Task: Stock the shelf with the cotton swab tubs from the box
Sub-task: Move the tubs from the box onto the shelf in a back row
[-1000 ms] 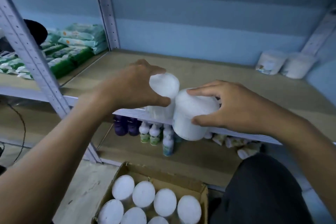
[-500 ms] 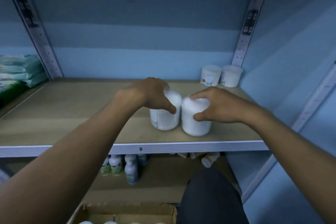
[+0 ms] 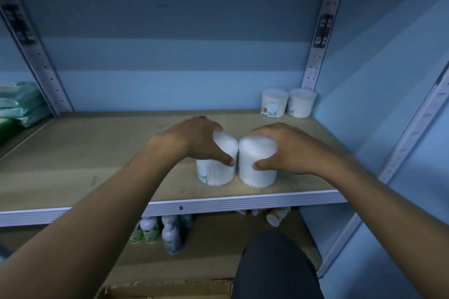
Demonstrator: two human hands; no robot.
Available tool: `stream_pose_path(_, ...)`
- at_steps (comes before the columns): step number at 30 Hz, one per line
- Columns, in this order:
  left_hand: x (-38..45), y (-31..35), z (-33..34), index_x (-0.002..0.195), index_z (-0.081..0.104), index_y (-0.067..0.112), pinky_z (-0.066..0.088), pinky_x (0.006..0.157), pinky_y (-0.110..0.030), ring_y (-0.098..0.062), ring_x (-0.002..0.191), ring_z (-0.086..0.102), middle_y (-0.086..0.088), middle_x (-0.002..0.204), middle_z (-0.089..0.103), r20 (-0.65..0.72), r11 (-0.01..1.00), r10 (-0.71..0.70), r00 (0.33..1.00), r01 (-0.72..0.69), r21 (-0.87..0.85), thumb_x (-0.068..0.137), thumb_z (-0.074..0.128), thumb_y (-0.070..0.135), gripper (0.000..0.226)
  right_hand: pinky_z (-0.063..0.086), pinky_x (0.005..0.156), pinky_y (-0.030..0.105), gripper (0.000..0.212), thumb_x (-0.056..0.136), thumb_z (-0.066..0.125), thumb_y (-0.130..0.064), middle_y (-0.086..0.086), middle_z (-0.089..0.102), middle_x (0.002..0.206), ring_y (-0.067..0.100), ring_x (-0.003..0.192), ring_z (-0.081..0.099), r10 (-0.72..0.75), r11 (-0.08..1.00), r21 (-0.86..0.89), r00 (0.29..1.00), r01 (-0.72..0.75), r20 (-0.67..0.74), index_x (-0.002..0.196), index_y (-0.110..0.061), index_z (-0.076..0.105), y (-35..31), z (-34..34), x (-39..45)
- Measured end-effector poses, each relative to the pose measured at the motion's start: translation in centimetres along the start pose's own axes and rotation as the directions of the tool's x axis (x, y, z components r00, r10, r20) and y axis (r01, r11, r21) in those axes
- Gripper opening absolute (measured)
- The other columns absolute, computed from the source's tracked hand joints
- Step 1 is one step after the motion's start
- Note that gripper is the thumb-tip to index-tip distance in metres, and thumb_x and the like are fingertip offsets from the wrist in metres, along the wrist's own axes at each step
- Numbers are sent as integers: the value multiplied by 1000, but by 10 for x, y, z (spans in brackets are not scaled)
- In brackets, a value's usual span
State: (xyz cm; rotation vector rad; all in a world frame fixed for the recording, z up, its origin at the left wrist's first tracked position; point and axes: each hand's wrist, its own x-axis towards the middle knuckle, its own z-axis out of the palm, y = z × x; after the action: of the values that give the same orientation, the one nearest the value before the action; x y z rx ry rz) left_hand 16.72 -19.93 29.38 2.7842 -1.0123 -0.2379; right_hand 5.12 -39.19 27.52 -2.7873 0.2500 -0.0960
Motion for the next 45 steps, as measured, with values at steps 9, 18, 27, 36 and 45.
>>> stream_pose_path(9, -12, 8, 8, 123, 64, 39, 45, 95, -30, -13, 122, 52, 11, 133, 55, -102, 996, 90, 991, -86, 34, 72, 84, 41, 55, 49, 89, 37, 55, 78, 78, -39, -8, 56, 127, 20, 121, 51, 45, 991, -113, 977, -69, -207, 130, -45, 60, -23, 14, -15)
stream_pose_path(18, 1, 8, 13, 120, 70, 36, 46, 82, -28, -19, 110, 61, 7, 128, 59, -138, 998, 59, 989, -57, 16, 74, 85, 34, 48, 51, 83, 37, 40, 86, 71, -26, -1, 67, 123, 29, 113, 59, 23, 958, -270, 964, -96, -263, 123, -42, 68, -29, 22, -11)
stream_pose_path(27, 36, -3, 14, 118, 72, 32, 50, 93, -32, -18, 113, 59, 5, 124, 63, -151, 998, 53, 987, -58, -32, 73, 86, 29, 47, 47, 83, 34, 50, 89, 68, -28, 4, 63, 129, 32, 116, 58, -13, 952, -302, 981, -47, -195, 134, -46, 58, -13, 23, 27)
stream_pose_path(36, 86, -12, 10, 113, 73, 31, 51, 94, -33, -18, 112, 62, 6, 123, 66, -151, 996, -13, 988, -1, -94, 70, 88, 26, 46, 42, 90, 30, 51, 88, 67, -25, 1, 57, 137, 25, 125, 52, -13, 960, -275, 980, -43, -200, 136, -42, 58, 10, 31, 86)
stream_pose_path(45, 126, -20, 14, 115, 74, 24, 50, 89, -29, -20, 108, 65, 0, 120, 70, -229, 991, -8, 973, -23, -130, 73, 87, 22, 44, 44, 91, 31, 49, 88, 68, -22, 3, 57, 133, 27, 121, 55, 56, 977, -191, 979, -94, -196, 133, -43, 61, 24, 27, 130)
